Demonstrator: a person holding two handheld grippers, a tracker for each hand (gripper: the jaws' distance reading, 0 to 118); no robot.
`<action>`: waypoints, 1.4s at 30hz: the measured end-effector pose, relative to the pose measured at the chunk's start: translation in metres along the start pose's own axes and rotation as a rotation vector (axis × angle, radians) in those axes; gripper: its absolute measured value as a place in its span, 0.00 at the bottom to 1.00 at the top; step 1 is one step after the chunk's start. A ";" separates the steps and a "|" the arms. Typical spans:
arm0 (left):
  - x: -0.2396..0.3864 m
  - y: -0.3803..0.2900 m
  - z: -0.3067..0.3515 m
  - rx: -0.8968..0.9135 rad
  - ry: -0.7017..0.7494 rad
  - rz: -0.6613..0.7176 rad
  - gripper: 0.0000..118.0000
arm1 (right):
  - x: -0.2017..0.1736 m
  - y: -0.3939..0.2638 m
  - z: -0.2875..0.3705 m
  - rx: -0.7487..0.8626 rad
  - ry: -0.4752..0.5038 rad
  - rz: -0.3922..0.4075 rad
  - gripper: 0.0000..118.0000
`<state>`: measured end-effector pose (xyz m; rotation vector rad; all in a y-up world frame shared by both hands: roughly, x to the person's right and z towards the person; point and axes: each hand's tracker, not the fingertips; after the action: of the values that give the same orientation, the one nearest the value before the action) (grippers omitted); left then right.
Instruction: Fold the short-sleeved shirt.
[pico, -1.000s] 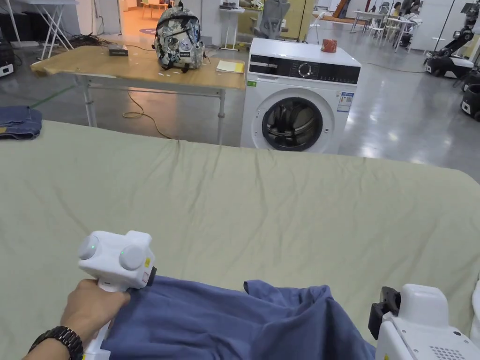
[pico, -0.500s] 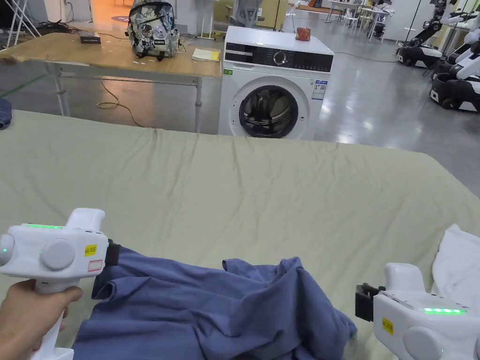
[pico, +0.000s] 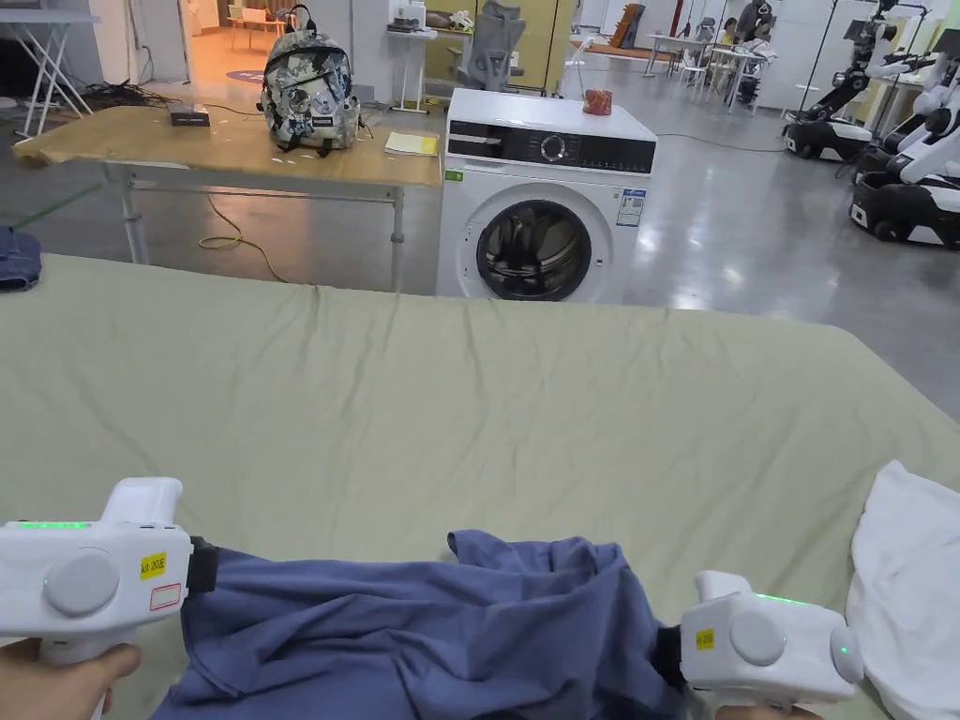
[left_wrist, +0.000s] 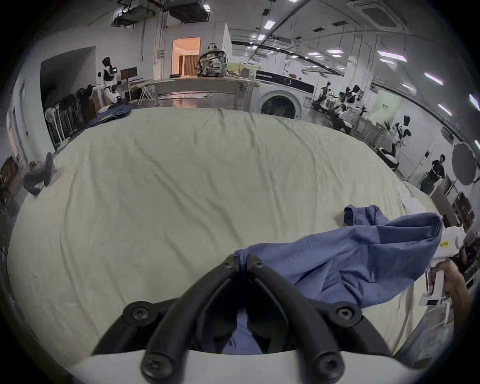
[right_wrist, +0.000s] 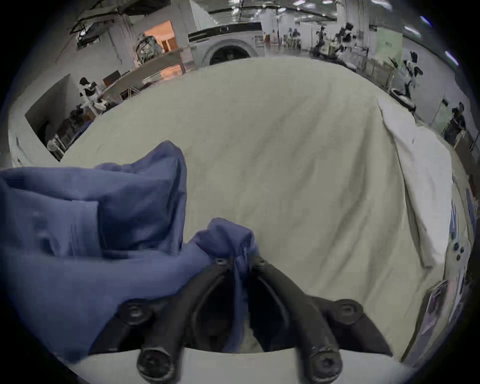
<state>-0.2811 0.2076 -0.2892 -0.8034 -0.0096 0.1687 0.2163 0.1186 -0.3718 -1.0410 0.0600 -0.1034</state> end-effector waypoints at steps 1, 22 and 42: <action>0.000 0.000 0.001 0.000 0.001 -0.002 0.00 | -0.003 -0.004 0.004 0.008 0.017 -0.008 0.03; -0.042 0.122 0.132 0.348 0.087 -0.004 0.00 | -0.019 0.103 0.210 0.637 -0.075 0.065 0.02; -0.081 0.269 0.168 0.493 0.233 0.049 0.00 | -0.039 0.266 0.293 0.862 -0.241 0.100 0.02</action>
<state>-0.4126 0.4989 -0.3612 -0.3271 0.2635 0.1159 0.2213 0.5075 -0.4542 -0.1828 -0.1442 0.0869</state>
